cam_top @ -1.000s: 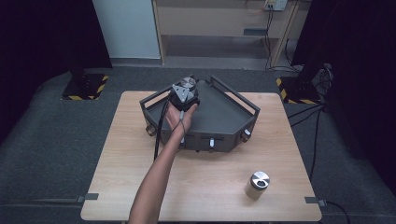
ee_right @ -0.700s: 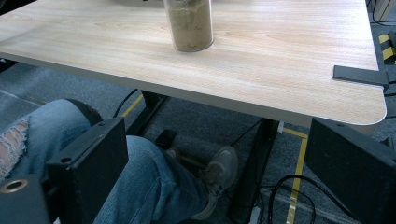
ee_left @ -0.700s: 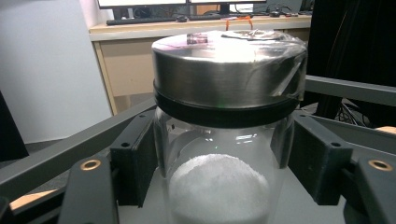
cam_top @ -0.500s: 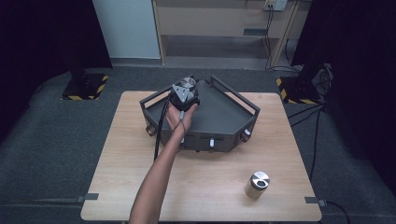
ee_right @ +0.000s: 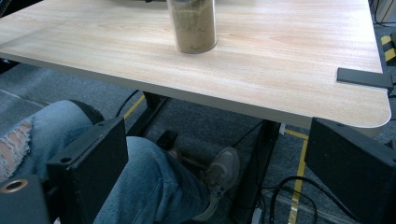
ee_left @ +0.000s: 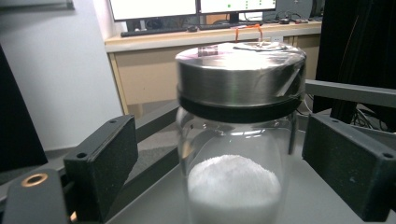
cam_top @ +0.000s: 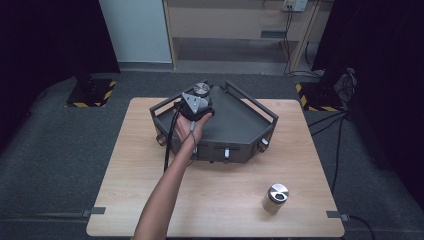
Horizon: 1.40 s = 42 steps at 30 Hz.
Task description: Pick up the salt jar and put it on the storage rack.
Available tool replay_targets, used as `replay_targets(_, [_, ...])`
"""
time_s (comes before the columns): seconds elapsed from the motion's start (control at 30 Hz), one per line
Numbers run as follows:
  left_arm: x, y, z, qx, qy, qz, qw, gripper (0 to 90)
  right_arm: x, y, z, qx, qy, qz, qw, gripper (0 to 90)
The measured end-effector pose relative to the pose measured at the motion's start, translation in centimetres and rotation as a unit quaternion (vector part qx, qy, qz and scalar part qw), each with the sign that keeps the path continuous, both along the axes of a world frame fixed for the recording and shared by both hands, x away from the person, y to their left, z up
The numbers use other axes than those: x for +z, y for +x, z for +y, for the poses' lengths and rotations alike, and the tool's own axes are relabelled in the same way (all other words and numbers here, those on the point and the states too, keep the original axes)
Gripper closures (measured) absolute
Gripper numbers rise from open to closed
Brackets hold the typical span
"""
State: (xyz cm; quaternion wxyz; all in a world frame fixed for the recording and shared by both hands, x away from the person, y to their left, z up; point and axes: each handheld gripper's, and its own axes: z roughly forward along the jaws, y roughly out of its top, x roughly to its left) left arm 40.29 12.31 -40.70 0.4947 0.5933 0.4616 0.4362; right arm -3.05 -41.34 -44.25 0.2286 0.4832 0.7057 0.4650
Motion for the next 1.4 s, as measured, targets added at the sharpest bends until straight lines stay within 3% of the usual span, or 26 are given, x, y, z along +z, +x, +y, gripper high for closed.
replay_targets(0.27, [1.1, -2.4, 0.8, -0.007, 0.016, -0.007, 0.9998, 8.7, 0.2, -0.3, 0.2, 0.004, 0.001, -0.006, 1.0, 6.6])
replay_targets(0.43, [1.5, -4.7, 1.1, -0.01, 0.03, 0.001, 0.9995, 8.5, 0.4, -0.5, 0.4, 0.008, -0.003, -0.011, 0.9999, 6.6])
replay_targets(0.7, [2.1, -7.2, 1.9, -0.015, 0.032, -0.01, 0.9993, 8.3, 0.6, -0.6, 0.8, 0.014, -0.007, -0.016, 0.9998, 6.6])
replay_targets(1.4, [1.9, -12.9, 4.7, -0.039, 0.029, 0.005, 0.9988, 8.1, 0.9, -1.0, 1.4, 0.021, -0.015, -0.022, 0.9994, 6.6])
